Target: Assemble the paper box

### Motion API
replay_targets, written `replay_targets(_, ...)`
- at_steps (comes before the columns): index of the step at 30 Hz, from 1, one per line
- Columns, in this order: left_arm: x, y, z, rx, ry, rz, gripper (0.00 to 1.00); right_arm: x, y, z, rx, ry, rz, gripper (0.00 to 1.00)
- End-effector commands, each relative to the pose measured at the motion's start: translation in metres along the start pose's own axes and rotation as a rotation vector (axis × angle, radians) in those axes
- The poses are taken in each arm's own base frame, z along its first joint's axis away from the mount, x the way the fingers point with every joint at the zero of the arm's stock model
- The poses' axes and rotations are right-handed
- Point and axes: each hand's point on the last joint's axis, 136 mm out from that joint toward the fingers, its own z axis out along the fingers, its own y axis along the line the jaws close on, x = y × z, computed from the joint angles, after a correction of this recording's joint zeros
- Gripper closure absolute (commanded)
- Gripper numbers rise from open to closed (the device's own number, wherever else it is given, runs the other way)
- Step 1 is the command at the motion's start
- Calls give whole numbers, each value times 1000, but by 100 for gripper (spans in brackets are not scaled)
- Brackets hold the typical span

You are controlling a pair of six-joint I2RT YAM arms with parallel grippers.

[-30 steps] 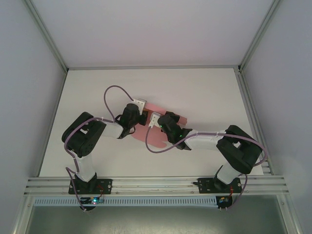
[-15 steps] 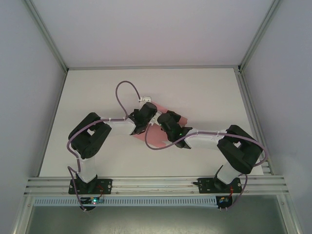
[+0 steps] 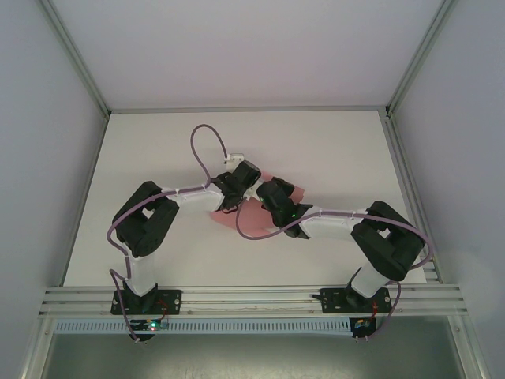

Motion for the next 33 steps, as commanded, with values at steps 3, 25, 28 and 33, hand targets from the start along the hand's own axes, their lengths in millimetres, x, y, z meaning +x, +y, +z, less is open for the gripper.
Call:
replay_targets(3,-4,64,12,-305,-90,-39,91,12,97,-21,-386,-29,-120,100)
replay_targets(25,2,29,-18,151,-122,51,70,-4,75,-13,-338,-50,-57,100)
replay_targets(28,1,28,-17,153,-128,62,83,-7,71,-13,-329,-55,-42,100)
replay_targets(33,-2,26,-19,166,-139,64,100,-18,55,-16,-290,-84,4,100)
